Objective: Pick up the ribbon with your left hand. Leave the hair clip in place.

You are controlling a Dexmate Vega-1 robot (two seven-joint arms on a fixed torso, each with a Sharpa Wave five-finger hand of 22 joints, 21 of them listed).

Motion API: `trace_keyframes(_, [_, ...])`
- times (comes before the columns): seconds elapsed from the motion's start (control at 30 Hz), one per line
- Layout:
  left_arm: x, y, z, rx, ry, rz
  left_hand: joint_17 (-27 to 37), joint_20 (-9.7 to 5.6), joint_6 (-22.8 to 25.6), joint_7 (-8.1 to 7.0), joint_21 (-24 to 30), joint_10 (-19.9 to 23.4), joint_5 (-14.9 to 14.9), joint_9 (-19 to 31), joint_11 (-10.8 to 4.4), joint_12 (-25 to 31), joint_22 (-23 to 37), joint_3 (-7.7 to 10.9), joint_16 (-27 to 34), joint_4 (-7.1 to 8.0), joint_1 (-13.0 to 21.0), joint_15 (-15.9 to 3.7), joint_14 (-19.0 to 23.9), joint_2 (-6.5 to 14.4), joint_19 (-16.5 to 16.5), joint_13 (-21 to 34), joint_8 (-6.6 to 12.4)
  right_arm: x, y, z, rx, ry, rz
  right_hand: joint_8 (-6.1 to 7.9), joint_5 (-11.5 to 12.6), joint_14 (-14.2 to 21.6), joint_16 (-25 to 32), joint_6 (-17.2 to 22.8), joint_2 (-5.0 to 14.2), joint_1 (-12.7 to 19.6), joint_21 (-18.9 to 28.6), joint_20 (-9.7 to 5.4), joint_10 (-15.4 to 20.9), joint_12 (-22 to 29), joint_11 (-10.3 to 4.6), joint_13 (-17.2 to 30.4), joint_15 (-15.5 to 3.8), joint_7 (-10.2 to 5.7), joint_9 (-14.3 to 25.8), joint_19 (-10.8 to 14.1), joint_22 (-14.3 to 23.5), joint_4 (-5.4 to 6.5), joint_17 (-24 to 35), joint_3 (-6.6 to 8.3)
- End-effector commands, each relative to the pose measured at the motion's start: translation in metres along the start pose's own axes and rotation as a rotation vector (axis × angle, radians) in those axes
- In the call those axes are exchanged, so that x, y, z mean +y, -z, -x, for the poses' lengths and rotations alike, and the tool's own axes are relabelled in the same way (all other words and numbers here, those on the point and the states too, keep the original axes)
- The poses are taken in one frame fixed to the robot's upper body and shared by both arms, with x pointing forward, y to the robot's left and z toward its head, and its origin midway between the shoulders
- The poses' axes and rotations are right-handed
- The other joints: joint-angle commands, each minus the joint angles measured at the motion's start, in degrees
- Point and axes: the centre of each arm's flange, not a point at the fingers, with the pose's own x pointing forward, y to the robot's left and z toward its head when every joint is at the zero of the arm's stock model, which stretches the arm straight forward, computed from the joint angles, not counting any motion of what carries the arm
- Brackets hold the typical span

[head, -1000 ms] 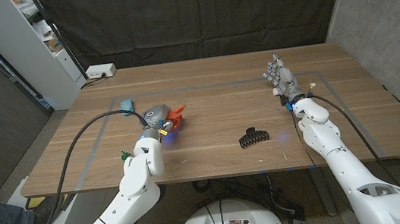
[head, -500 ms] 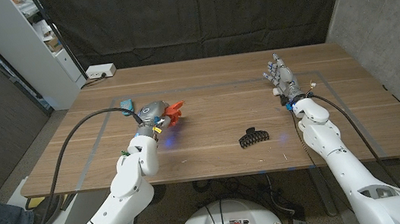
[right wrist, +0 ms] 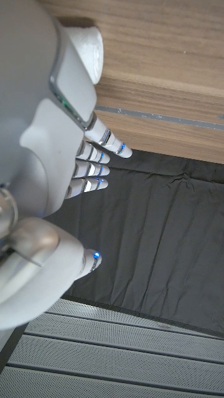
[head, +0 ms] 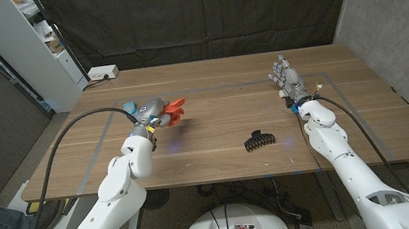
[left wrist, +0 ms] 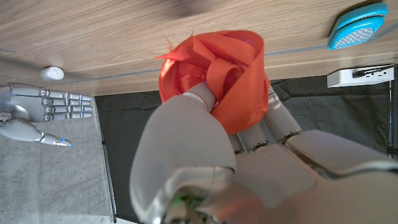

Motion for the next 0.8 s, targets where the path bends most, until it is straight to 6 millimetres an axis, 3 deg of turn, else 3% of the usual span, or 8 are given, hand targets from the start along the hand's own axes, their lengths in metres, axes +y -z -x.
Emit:
trace_keyframes(0.03, [0.021, 0.002, -0.001, -0.042, -0.003, 0.030, 0.3, -0.17, 0.6, 0.13, 0.4, 0.5, 0.6, 0.2, -0.01, 0.2, 0.1, 0.08, 0.0, 0.04, -0.2, -3.03, 0.7, -0.1, -0.2, 0.4, 0.46, 0.002, -0.002, 0.000, -0.003, 0.001, 0.003, -0.15, 0.3, 0.5, 0.2, 0.5, 0.56, 0.1, -0.2, -0.22, 0.4, -0.3, -0.10, 0.3, 0.11, 0.18, 0.1, 0.5, 0.3, -0.18, 0.1, -0.02])
trace_keyframes(0.8, [0.057, -0.006, -0.006, -0.079, -0.046, -0.008, 1.0, -0.21, 0.8, 0.34, 1.7, 0.9, 0.6, 0.3, 0.22, 0.0, -0.1, 0.06, -0.5, 0.49, -1.2, -2.42, 1.1, 0.1, -1.1, 1.7, 0.49, 0.005, 0.000, -0.004, -0.002, 0.004, -0.002, -0.13, 0.3, 1.0, 0.4, 0.6, 0.72, 0.2, -0.5, -0.24, 0.7, -0.3, -0.15, 0.3, 0.10, 0.23, 0.1, 1.2, 0.3, -0.31, 0.1, -0.06])
